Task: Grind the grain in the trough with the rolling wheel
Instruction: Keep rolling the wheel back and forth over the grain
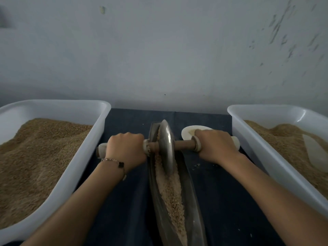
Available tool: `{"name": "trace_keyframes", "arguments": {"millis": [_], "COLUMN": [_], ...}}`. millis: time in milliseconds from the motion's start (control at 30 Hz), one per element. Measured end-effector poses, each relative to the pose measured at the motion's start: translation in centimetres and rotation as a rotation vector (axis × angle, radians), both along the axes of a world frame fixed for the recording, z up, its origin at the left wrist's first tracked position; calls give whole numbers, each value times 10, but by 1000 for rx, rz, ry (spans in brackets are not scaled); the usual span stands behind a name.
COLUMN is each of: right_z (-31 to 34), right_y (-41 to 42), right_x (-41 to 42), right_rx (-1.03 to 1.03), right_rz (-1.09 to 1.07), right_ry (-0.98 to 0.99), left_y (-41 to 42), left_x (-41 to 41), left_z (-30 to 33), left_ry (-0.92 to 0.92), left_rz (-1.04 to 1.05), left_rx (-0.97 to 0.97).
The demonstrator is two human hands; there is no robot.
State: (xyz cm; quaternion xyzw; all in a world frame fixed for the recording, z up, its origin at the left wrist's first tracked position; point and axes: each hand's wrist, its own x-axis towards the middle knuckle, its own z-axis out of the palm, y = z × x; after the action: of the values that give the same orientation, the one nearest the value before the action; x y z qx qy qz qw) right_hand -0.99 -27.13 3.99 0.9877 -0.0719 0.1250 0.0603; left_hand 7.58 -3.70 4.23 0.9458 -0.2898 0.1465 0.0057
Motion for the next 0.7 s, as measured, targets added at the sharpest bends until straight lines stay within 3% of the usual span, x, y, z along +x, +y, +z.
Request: {"name": "trace_keyframes", "arguments": {"millis": [267,467,567,700], "right_z": [-16,-18,-15,-9], "right_y": [0,18,27,29], "right_x": [-10,-66,-103,-133], "right_rx": [33,-86,-82,-82], "right_rz": [-12,50,118,179], "right_ry": [-90,-181,-314,-349], "left_y": [-7,18,32,43], "left_x": [-11,-64,-94,-112], "left_z": [-2,-3,-3,1], "left_ry": [-74,-43,-57,-54], "left_rz": [6,-6,-43,-98], "left_rx": [32,57,58,-2]}}
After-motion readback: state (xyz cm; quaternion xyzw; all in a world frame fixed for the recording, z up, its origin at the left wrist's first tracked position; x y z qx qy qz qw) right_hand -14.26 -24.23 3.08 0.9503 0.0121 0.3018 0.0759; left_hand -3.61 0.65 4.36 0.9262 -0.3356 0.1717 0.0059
